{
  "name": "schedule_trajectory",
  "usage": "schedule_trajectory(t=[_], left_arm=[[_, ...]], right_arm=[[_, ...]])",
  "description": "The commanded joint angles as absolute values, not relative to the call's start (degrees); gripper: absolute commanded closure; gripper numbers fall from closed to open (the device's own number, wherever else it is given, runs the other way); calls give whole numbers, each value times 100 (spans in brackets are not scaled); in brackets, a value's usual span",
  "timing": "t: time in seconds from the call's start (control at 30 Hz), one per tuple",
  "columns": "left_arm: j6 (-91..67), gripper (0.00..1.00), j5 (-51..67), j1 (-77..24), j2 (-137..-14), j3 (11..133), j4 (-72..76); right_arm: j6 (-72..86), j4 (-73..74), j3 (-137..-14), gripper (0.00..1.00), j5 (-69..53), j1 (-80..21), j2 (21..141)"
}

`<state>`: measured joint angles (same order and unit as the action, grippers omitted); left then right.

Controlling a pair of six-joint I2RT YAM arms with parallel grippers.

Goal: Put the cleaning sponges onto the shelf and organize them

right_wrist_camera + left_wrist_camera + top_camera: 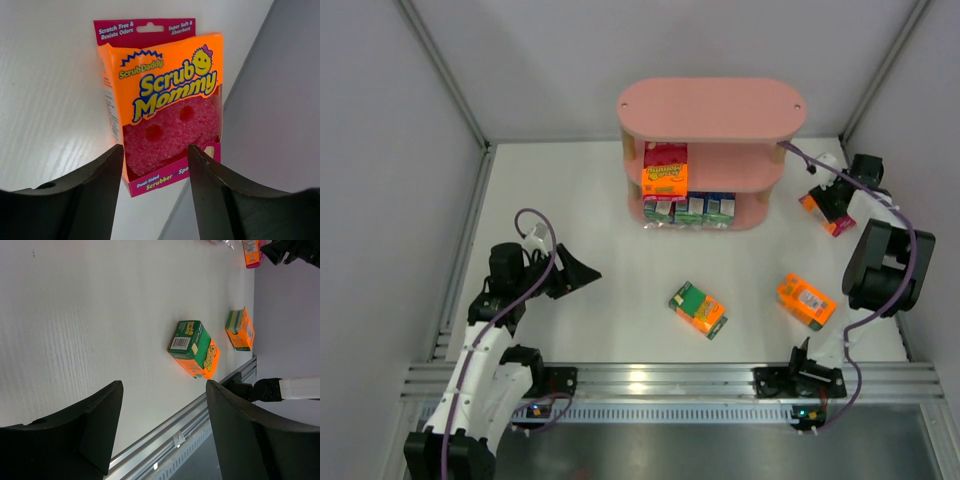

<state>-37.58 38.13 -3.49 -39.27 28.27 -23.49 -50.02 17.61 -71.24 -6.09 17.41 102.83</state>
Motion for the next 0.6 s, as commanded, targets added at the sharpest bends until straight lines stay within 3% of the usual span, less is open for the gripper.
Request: schedule_trajectory(t=[0.0, 0.57], left_arm=[[-3674, 27, 3911, -369, -3937, 2839, -2048], [-3691, 27, 3938, -369, -3937, 2839, -2048]], right_arm=[[-5062, 1678, -7207, 46, -1018, 1995, 10441], [-5106, 1907, -7189, 57, -1468, 2074, 10599]])
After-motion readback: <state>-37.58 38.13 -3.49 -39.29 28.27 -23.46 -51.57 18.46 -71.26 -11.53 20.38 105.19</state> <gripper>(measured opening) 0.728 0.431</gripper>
